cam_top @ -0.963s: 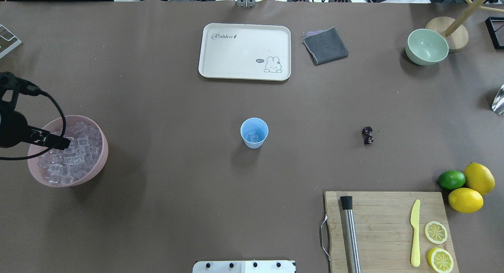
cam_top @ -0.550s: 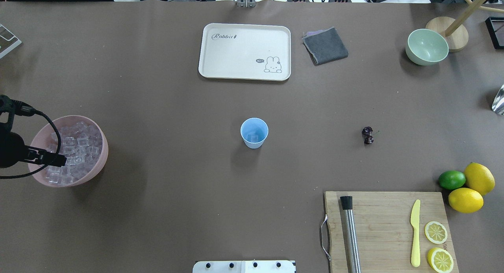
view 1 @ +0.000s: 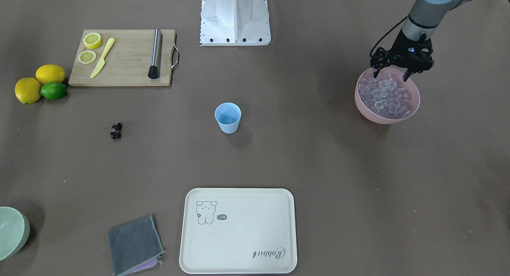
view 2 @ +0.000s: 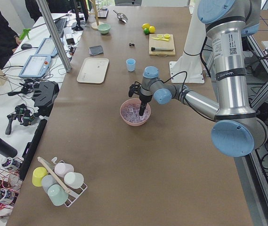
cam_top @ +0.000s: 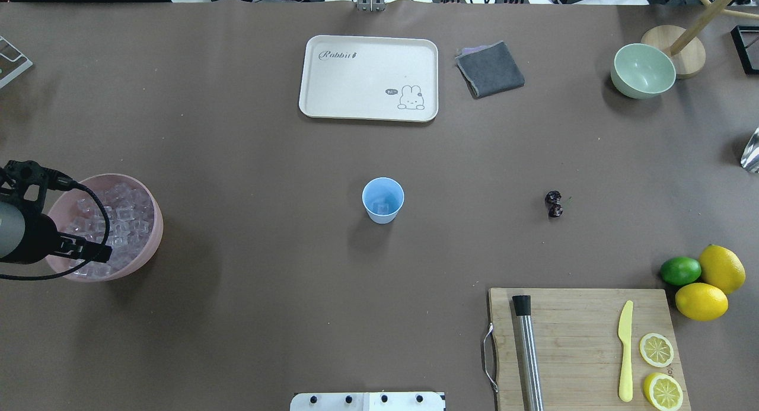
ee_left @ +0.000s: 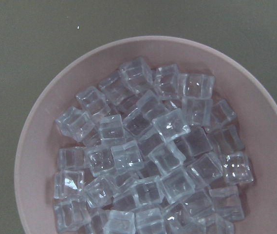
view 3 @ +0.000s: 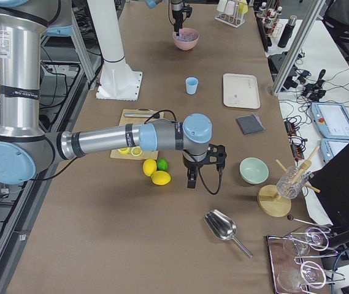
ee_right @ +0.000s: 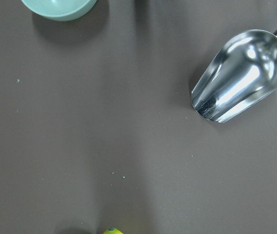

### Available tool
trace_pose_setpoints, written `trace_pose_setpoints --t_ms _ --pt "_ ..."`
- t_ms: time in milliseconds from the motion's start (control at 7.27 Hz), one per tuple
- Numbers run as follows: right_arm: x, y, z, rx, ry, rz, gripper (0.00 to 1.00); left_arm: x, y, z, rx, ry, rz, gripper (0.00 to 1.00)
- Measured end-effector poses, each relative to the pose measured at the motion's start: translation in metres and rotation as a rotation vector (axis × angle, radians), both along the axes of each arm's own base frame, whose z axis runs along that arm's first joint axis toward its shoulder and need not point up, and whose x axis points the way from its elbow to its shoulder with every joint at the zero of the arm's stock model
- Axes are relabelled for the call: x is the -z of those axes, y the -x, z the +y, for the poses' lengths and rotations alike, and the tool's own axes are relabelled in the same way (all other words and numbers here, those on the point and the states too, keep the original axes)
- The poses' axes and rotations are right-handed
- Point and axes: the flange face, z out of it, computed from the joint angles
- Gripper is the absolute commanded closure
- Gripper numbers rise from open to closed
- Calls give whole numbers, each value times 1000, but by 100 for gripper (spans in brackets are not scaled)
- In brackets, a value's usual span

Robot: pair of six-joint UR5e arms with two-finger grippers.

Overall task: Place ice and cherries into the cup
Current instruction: 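Lower the left gripper into the bowl and grasp another ice cube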

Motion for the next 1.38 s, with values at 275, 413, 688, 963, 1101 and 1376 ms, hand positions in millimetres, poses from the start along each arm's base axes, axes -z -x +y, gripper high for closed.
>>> trace_pose_setpoints --t_ms 275,413,688,963,1101,1376 --pt "0 0 0 0 2 -1 0 -5 -4 -3 -2 -4 1 3" --pt "-1 0 0 0 3 0 0 -6 -6 -4 -2 -5 1 3" --pt "-1 0 0 0 2 -1 0 -8 -8 -5 -17 -17 -4 3" --pt "0 0 0 1 0 0 0 -11 -8 -5 -34 -29 -12 7" --pt "0 0 0 1 0 1 0 -12 -8 -5 -46 -39 -16 13" --pt "-1 0 0 1 0 1 0 -14 -8 -5 -66 -56 -21 20"
